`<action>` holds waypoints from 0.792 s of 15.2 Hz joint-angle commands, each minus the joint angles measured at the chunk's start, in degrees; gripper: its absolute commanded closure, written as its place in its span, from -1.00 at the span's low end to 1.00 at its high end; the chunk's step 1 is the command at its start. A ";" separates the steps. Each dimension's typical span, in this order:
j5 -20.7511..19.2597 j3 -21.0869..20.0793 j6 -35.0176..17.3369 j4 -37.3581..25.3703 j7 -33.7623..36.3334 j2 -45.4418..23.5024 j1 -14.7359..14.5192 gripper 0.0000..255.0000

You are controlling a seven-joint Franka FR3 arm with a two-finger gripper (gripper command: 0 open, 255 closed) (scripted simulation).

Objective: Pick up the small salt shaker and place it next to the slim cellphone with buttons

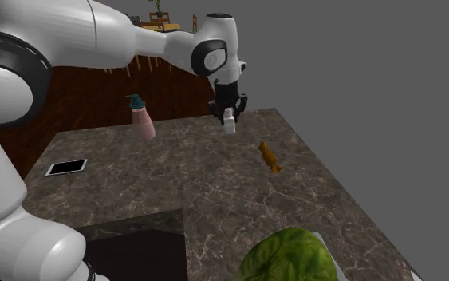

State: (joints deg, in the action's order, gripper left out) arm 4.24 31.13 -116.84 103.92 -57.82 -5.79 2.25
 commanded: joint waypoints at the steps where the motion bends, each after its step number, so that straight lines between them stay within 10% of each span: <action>1: -2.18 -1.02 -0.41 2.72 3.70 2.83 -1.93 1.00; 12: -9.70 -9.60 -1.76 14.48 22.29 13.92 -8.98 1.00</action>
State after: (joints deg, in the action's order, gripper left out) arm -4.92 22.35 -118.40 117.21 -37.20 7.18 -6.24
